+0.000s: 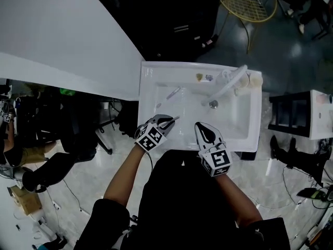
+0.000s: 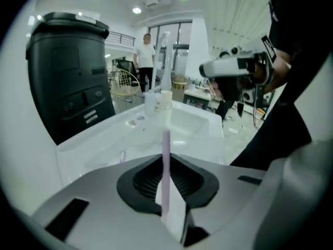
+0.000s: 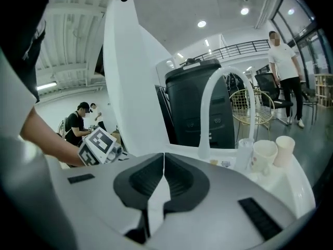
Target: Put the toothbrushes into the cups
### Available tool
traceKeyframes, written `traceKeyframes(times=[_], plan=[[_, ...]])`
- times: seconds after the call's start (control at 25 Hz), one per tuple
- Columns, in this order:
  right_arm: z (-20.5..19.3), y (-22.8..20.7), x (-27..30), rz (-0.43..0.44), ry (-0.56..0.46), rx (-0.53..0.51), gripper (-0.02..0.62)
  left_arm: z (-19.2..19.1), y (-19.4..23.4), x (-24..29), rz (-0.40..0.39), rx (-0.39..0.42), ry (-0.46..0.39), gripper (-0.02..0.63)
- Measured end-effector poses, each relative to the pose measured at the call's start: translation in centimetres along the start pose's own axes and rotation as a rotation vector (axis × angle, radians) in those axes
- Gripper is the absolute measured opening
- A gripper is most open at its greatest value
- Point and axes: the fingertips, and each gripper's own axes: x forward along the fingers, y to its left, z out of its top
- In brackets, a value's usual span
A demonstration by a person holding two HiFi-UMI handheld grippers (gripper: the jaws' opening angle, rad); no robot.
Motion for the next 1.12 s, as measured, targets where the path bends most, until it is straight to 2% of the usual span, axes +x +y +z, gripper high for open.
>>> traceKeyframes(times=[0.24, 0.36, 0.48, 0.68, 0.88, 1.04, 1.12], plan=[[3.0, 1.6, -1.9, -0.103, -0.056, -0.002, 0.02, 5.0, -1.0, -6.7, 0.135, -0.179, -0.331, 0.057], [4.4, 2.3, -2.6, -0.151, -0.08, -0.039, 0.02, 7.5, -2.2, -9.0, 0.145, -0.2, -0.449, 0.058], [5.3, 2.8, -3.4, -0.187, -0.099, -0.072, 0.02, 9.5, -3.5, -10.7, 0.151, -0.191, -0.531, 0.057], [5.1, 3.9, -4.1, -0.209, -0.106, -0.066, 0.02, 11.7, -5.0, -12.4, 0.149, -0.176, -0.599, 0.058], [4.9, 4.9, -4.3, -0.187, -0.113, -0.071, 0.02, 12.7, -6.6, -12.9, 0.167, -0.169, -0.613, 0.058], [4.9, 3.5, -6.0, -0.188, -0.113, -0.084, 0.019, 14.3, -8.3, -11.2, 0.146, -0.202, -0.624, 0.058], [4.7, 2.1, -6.9, -0.189, -0.117, -0.085, 0.019, 15.4, -9.3, -10.0, 0.14, -0.192, -0.63, 0.058]])
